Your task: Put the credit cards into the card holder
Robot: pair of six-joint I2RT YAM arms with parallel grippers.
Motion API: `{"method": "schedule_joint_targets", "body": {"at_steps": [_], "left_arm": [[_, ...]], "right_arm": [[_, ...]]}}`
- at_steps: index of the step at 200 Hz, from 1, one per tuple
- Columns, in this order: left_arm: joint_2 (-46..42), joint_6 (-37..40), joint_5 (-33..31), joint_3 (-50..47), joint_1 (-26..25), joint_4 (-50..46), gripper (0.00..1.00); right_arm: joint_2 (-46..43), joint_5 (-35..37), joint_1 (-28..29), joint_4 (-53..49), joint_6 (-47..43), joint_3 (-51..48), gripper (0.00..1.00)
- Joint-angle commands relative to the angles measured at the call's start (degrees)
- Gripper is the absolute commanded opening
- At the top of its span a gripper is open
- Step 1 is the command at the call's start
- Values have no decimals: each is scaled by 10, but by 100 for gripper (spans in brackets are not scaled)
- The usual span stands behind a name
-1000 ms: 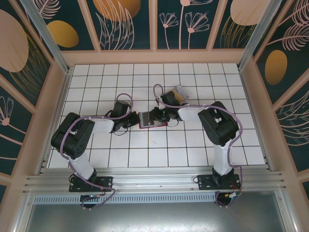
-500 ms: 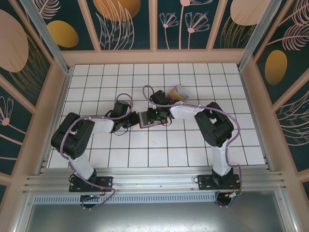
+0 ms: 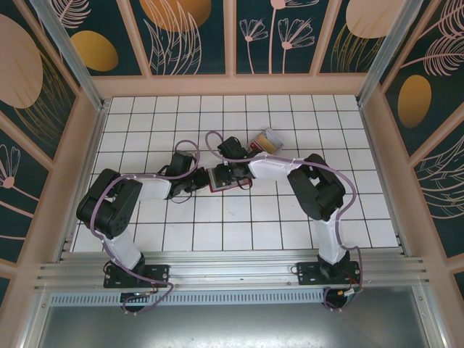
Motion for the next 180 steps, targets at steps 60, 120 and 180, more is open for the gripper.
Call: {"method": "schedule_joint_targets", "body": {"at_steps": [60, 120, 180], "left_arm": [[-16, 18, -2, -1, -9, -33, 0], [-56, 15, 22, 10, -9, -24, 0], [-87, -1, 38, 19, -9, -14, 0]], "right_arm": [[-76, -60, -41, -5, -5, -50, 44], [-97, -78, -46, 14, -19, -76, 44], [-75, -83, -23, 33, -35, -64, 48]]}}
